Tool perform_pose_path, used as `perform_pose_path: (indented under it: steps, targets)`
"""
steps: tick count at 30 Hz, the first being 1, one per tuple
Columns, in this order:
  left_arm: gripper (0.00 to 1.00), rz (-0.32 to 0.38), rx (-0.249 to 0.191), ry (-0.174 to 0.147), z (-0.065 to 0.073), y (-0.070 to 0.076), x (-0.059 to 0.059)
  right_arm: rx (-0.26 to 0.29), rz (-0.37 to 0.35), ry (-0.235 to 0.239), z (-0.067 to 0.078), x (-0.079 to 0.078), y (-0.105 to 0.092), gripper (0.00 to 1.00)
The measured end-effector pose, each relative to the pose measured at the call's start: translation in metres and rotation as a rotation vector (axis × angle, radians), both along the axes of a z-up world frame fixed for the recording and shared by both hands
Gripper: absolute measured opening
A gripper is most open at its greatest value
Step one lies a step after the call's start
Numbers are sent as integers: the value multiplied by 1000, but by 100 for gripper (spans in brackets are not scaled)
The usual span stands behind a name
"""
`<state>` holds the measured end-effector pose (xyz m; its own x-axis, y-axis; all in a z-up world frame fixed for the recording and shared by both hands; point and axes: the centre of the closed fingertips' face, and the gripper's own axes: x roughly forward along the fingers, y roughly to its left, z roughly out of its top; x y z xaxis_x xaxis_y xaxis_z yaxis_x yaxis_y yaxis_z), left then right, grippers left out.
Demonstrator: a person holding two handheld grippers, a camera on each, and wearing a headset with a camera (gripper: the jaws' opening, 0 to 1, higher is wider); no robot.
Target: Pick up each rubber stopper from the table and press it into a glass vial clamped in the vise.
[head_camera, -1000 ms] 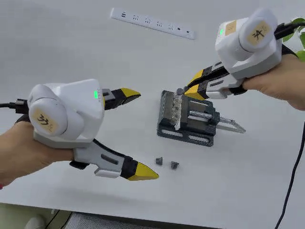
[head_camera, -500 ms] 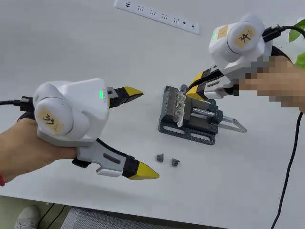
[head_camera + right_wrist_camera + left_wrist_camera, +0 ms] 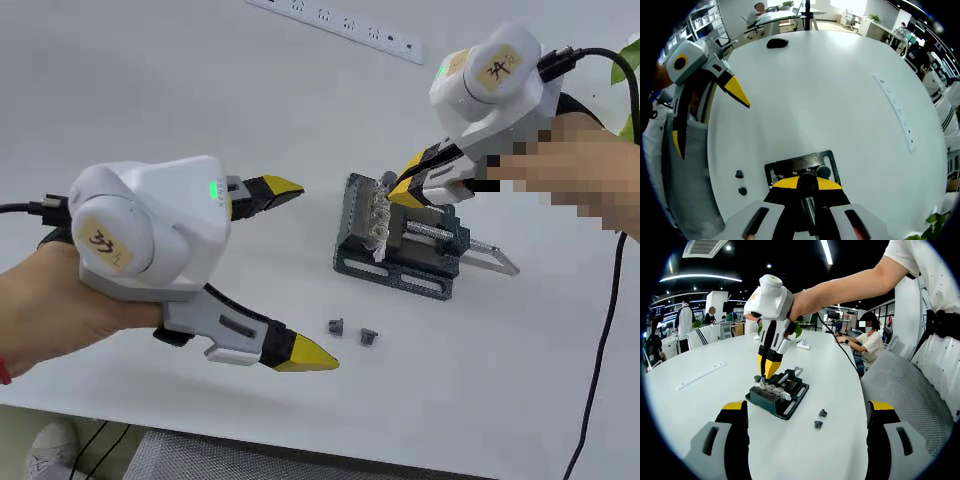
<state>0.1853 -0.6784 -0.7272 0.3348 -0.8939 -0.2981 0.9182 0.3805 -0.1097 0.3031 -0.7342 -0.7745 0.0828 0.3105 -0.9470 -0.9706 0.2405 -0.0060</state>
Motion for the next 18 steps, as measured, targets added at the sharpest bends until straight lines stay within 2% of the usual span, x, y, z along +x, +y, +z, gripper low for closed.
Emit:
perform_pose_path:
  steps: [10, 18]
  targets:
    - [99, 0, -11, 8, 0, -1, -3, -2, -47, 12, -4, 1, 2, 5]
    - [99, 1, -19, 12, 1, 0, -3, -10, -45, 20, -6, 2, 2, 5]
